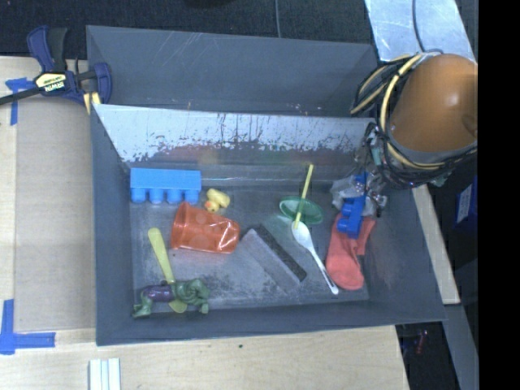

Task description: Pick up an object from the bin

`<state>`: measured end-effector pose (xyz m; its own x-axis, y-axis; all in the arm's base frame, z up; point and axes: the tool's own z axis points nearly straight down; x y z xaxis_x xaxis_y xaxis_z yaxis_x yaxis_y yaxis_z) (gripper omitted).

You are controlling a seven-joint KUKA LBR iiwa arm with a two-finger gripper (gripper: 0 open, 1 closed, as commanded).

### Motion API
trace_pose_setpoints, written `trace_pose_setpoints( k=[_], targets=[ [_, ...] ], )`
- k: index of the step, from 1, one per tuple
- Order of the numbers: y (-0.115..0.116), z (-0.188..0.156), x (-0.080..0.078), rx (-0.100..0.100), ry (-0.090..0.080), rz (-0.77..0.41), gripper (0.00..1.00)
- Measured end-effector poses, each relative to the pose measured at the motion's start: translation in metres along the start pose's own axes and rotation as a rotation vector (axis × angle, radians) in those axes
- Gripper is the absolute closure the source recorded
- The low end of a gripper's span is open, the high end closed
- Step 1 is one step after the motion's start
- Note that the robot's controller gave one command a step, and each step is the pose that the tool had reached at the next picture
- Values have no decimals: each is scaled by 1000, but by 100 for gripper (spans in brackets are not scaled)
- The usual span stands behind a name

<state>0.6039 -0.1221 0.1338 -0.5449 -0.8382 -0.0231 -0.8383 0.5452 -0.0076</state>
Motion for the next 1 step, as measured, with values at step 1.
trace_pose_setpoints(
  k=[1],
  targets=[
    [-9, -64, -16, 1, -2, 22, 100]
  ],
)
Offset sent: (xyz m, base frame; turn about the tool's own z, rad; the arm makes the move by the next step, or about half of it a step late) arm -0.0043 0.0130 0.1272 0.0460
